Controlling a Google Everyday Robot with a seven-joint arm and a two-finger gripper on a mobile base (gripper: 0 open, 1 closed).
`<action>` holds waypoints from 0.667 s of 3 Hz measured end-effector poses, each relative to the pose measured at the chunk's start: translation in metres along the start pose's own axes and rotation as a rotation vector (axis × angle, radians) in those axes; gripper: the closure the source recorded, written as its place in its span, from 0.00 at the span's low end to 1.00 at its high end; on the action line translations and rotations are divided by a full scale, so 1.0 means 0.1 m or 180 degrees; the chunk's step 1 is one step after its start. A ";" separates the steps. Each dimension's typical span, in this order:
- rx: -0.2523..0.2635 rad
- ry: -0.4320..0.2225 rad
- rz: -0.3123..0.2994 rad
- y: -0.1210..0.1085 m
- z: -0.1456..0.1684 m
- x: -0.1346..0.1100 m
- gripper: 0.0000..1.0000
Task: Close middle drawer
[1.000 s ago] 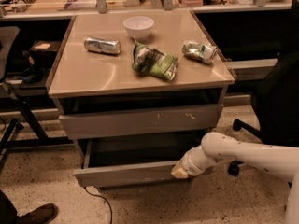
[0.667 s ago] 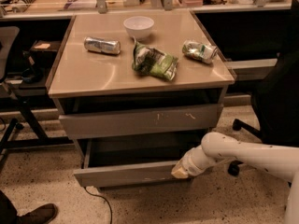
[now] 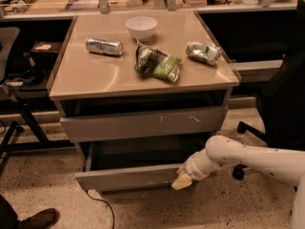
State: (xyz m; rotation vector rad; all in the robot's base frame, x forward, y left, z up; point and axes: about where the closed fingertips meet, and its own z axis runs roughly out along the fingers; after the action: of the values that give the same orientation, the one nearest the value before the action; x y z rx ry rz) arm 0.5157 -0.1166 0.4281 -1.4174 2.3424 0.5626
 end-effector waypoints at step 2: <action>-0.0001 0.0000 0.0000 0.00 0.00 0.00 0.00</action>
Offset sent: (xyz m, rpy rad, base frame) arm 0.0000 0.0000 0.0000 0.0000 0.0000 0.0000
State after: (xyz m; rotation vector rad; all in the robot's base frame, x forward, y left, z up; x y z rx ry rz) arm 0.5157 -0.1165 0.4280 -1.4176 2.3424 0.5628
